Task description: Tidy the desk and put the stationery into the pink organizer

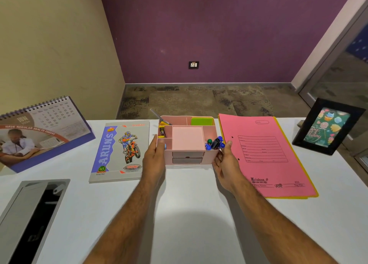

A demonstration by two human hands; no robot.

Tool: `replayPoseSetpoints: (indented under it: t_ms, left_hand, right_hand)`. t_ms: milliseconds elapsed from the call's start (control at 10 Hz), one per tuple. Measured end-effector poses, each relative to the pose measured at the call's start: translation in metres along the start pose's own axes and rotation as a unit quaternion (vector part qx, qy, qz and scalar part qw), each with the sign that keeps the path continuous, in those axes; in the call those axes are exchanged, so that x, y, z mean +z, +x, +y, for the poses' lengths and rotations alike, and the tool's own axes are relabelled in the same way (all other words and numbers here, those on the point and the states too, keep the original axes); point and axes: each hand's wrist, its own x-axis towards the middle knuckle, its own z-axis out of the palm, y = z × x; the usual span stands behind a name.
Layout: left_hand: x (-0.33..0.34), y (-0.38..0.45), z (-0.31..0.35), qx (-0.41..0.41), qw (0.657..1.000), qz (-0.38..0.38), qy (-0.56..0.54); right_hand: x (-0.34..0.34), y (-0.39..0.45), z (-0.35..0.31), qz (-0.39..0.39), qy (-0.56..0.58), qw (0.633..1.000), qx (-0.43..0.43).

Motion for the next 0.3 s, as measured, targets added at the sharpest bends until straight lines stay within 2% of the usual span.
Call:
replayPoseSetpoints:
  t_ms: [300]
  left_hand:
    - [-0.014, -0.021, 0.006, -0.008, 0.999, -0.001, 0.053]
  right_hand:
    - [-0.022, -0.026, 0.011, -0.004, -0.014, 1.000, -0.021]
